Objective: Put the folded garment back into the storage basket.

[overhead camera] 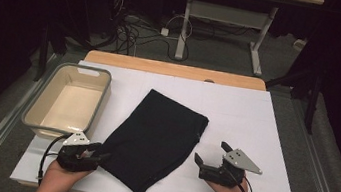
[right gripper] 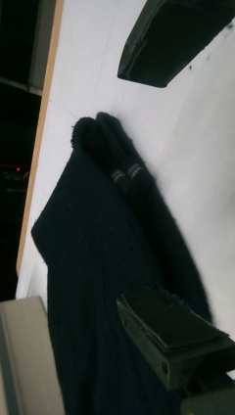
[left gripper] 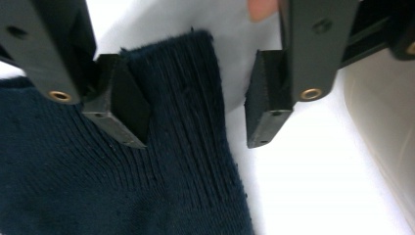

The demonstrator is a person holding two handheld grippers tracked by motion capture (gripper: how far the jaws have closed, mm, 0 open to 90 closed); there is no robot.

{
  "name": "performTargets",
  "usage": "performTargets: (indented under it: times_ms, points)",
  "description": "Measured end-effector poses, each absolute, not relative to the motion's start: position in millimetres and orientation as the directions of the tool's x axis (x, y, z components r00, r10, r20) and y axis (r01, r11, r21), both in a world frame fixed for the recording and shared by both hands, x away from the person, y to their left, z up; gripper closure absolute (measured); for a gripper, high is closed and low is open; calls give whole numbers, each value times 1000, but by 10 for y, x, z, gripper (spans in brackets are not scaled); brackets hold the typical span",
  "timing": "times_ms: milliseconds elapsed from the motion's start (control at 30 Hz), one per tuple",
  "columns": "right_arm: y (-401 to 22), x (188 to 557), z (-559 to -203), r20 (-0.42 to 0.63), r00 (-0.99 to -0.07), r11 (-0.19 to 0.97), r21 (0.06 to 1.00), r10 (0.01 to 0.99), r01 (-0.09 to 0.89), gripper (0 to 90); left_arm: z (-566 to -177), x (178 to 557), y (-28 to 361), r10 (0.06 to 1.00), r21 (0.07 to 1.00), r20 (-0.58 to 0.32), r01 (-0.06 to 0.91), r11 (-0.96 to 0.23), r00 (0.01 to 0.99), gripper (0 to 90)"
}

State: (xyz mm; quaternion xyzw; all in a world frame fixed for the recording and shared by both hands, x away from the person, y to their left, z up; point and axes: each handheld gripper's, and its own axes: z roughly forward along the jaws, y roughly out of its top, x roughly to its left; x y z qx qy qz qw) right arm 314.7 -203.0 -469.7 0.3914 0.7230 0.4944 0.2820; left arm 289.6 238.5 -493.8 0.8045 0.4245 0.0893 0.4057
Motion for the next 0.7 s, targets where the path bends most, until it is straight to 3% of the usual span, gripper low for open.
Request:
performTargets:
  times_ms: [100,233,367,700]
  points:
    - [-1979,3331,-4684,-15,-508,206,924,861,321,28,-4953,2898,2373,746,712,-248,638,-292,618,439]
    - [-1940,3639,-4661,-18,-457,209,904,890,373,69,-4978,2934,2417,697,702,-320,654,-280,642,576]
    - [-1888,3978,-4643,21,-429,187,879,903,438,135,-4978,2939,2418,679,711,-317,639,-292,662,663]
    - [-1837,4571,-4779,95,-333,153,749,938,645,318,-4983,2938,2423,673,716,-318,635,-290,667,682]
